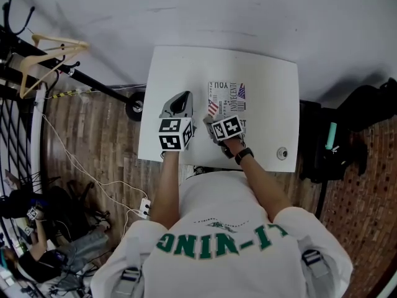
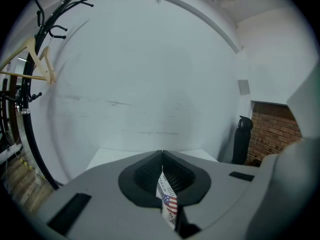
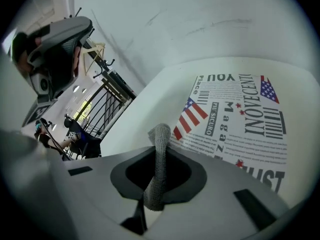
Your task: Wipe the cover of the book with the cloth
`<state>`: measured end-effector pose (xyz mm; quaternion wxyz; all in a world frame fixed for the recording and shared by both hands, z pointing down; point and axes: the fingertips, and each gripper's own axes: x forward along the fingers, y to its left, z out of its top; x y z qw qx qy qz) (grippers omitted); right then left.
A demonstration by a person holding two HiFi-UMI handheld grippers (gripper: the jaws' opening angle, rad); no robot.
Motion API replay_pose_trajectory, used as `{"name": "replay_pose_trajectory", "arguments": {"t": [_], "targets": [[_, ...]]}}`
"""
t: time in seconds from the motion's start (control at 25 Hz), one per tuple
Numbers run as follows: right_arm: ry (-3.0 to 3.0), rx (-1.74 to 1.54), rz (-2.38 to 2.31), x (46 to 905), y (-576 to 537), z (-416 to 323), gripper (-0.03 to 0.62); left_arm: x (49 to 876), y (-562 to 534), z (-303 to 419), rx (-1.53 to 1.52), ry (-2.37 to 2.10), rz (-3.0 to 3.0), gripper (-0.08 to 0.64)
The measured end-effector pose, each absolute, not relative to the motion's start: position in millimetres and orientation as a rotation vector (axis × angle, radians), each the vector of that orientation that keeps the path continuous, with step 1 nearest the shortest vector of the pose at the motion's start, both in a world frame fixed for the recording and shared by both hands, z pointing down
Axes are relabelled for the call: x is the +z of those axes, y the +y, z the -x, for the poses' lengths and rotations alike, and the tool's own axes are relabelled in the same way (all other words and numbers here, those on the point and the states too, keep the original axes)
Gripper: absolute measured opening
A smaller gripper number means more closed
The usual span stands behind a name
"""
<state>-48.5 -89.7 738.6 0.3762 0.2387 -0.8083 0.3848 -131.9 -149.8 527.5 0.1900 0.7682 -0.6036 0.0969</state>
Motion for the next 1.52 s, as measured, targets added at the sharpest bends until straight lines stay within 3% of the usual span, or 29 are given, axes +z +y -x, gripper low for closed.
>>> {"name": "replay_pose_trajectory", "arguments": {"t": [0.48, 0.72, 0.92, 1.24, 1.52], "targets": [[-1.949, 1.213, -1.002, 740.5, -114.0, -89.1, 0.041, 535.2, -163.5, 79.0, 0.305, -1.56, -2.258, 0.015], [-1.927, 1.226, -1.072, 740.2, -113.6, -107.8, 0.041, 535.5, -161.8, 63.6, 0.315, -1.523, -2.29, 0.014], [-1.937, 1.227, -1.017, 737.5, -108.7, -85.0, 0.043, 536.0, -152.9, 80.7, 0.311, -1.564, -2.257, 0.015], [-2.069, 1.126, -0.583, 732.2, -63.2, 39.1, 0.043, 542.4, -138.2, 121.2, 0.302, -1.655, -2.166, 0.015], [-2.029, 1.067, -0.531, 741.9, -53.7, 41.9, 0.043, 543.0, -137.4, 136.9, 0.296, -1.685, -2.137, 0.014]]}}
